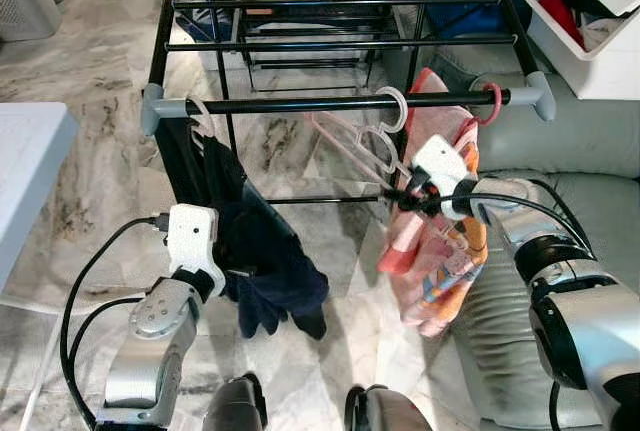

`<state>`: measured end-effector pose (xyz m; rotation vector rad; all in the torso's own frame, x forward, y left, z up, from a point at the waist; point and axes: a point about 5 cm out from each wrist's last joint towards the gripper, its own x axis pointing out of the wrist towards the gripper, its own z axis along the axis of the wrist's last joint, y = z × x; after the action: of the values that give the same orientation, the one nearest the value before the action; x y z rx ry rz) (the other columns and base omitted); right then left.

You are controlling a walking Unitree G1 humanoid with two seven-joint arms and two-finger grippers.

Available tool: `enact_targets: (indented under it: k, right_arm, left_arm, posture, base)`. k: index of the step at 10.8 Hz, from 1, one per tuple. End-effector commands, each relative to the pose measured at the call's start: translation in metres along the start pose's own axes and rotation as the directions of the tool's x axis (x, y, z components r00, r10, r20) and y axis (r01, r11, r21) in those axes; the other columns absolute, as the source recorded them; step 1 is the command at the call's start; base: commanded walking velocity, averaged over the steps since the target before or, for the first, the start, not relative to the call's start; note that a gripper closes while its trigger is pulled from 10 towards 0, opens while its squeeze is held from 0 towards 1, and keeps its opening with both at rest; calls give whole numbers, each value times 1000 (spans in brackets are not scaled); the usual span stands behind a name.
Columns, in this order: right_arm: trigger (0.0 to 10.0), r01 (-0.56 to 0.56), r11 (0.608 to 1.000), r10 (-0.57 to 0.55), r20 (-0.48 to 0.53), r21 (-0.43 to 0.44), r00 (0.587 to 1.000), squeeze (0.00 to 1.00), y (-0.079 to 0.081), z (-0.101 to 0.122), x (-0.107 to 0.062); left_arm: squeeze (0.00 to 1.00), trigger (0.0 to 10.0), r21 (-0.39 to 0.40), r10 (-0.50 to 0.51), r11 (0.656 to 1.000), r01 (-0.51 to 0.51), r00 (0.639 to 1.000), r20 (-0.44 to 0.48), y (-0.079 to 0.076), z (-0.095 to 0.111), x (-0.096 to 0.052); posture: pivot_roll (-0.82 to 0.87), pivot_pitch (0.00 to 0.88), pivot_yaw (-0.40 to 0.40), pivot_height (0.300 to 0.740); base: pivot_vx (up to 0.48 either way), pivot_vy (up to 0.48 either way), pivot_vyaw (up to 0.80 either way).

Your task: Hang hanger

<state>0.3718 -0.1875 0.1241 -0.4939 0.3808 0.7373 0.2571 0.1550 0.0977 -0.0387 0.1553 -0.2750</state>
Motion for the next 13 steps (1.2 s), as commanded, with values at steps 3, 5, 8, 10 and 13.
enact_targets:
  k: [3,5,8,10,13]
  right_arm:
    - [7451,-7,1000,7,-22,0,1000,0,-7,6,-3]
    - [7451,-7,1000,7,-22,0,1000,0,-7,6,-3]
    - [7451,-7,1000,7,-22,0,1000,0,-7,6,-3]
    - [7451,-7,1000,7,-22,0,1000,0,-7,6,-3]
    - [2980,-10,1000,10,-25,2,1000,0,-8,7,-3]
  left_arm:
    - [0,10000,16,1,1000,-1,1000,-6,3,1,0]
    - [0,10000,16,1,1000,-1,1000,-6,3,1,0]
    - [0,10000,16,1,1000,-1,1000,-6,3,1,0]
    - [0,10000,16,1,1000,-1,1000,-6,3,1,0]
    - [0,10000,16,0,1000,1,1000,-7,3,1,0]
  posture:
    - [61,142,9,740]
    - [61,142,9,740]
    - [61,142,9,740]
    - [61,142,9,740]
    - [62,142,10,740]
  base:
    - [0,0,0]
    - [0,0,0]
    - [0,0,0]
    - [0,0,0]
    - [0,0,0]
